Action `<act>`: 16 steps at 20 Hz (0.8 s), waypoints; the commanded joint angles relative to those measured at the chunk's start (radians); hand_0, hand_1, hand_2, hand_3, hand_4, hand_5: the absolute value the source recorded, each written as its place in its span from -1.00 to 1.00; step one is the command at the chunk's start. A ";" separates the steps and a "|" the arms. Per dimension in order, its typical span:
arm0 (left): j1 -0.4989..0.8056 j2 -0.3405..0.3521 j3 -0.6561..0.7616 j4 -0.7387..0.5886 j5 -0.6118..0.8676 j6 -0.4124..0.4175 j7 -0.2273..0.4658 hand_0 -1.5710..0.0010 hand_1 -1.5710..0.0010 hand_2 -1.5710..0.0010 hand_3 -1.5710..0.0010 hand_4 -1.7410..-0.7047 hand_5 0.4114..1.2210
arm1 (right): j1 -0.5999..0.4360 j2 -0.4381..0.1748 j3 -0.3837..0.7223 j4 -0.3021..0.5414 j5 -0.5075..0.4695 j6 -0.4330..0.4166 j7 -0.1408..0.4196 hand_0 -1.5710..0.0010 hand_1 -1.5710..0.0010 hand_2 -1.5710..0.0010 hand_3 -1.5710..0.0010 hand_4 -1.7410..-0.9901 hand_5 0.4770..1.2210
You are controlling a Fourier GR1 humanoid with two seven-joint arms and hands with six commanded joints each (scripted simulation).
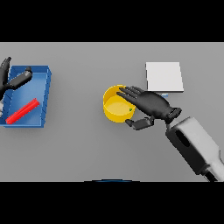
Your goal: Pick up the red beaker and tilt it to pour out 1 green nut into yellow bowl. Pick up the yellow bowl and place it on the metallic measuring scale.
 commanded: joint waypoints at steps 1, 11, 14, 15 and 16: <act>0.008 0.005 0.000 -0.009 0.001 0.002 -0.010 1.00 1.00 1.00 1.00 0.82 -0.24 | -0.031 -0.004 0.008 0.030 0.004 0.013 -0.017 1.00 1.00 1.00 1.00 0.24 -0.46; -0.013 0.000 0.001 0.015 -0.003 -0.011 -0.012 1.00 1.00 1.00 1.00 0.83 -0.20 | -0.154 0.042 0.100 0.200 0.039 0.101 -0.068 1.00 1.00 1.00 1.00 0.26 -0.46; -0.001 0.002 0.006 0.019 0.001 -0.006 -0.018 1.00 1.00 1.00 1.00 0.82 -0.20 | -0.170 0.053 0.120 0.253 0.058 0.107 -0.062 1.00 1.00 1.00 1.00 0.19 -0.48; 0.000 0.002 0.005 0.024 -0.002 -0.004 -0.023 1.00 1.00 1.00 1.00 0.82 -0.20 | -0.184 0.057 0.124 0.266 0.063 0.107 -0.062 1.00 1.00 1.00 1.00 0.17 -0.48; 0.004 0.008 0.006 0.016 -0.003 0.000 -0.021 1.00 1.00 1.00 1.00 0.82 -0.19 | -0.184 0.052 0.129 0.272 0.068 0.112 -0.066 1.00 1.00 1.00 1.00 0.17 -0.47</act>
